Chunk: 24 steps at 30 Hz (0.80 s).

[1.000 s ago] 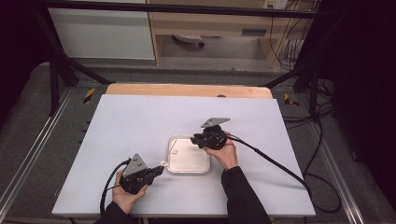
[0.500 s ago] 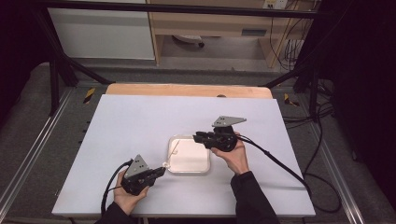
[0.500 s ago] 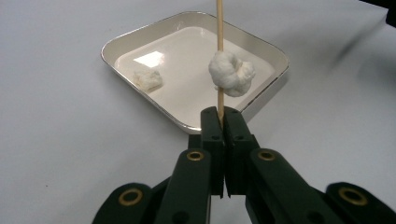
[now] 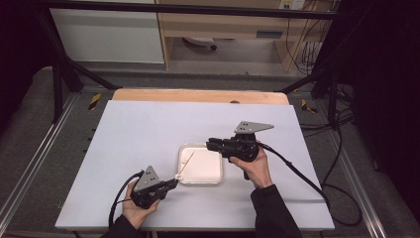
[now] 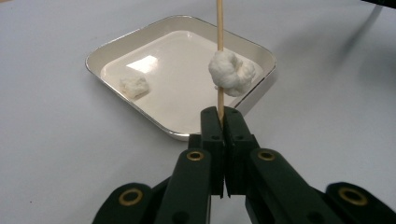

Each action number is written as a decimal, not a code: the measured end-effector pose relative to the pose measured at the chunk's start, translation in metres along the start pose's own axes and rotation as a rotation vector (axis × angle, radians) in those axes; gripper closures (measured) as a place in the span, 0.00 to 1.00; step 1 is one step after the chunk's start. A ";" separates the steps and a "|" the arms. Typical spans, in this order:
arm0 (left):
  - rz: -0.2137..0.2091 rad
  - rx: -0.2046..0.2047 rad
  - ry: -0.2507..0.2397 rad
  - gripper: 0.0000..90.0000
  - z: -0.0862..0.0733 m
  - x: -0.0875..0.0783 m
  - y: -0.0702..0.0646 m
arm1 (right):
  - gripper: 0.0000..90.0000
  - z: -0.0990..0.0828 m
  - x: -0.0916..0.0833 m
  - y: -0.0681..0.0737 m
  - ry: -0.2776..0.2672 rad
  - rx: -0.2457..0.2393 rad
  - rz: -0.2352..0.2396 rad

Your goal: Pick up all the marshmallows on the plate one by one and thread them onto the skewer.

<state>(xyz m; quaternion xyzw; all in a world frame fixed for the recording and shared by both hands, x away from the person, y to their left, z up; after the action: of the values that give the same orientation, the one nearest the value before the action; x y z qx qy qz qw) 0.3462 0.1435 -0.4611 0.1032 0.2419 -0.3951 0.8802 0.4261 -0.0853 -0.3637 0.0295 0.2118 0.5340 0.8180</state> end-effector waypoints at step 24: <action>-0.016 0.048 -0.013 0.98 0.002 0.001 -0.007 | 0.85 -0.005 0.015 0.012 -0.009 0.062 0.126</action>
<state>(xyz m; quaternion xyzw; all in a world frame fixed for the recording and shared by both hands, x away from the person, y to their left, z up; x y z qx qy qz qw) 0.3419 0.1374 -0.4598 0.1201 0.2275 -0.4084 0.8758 0.4191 -0.0677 -0.3698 0.0703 0.2223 0.5776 0.7823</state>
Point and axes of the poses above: each handheld gripper's, and its own axes: x roughly forward along the jaws, z roughly out of its top, y roughly to its left, the point moved 5 cm from there along x, roughly forward along the jaws, and after that the axes turned 4 degrees about z, right-handed, at the moved point
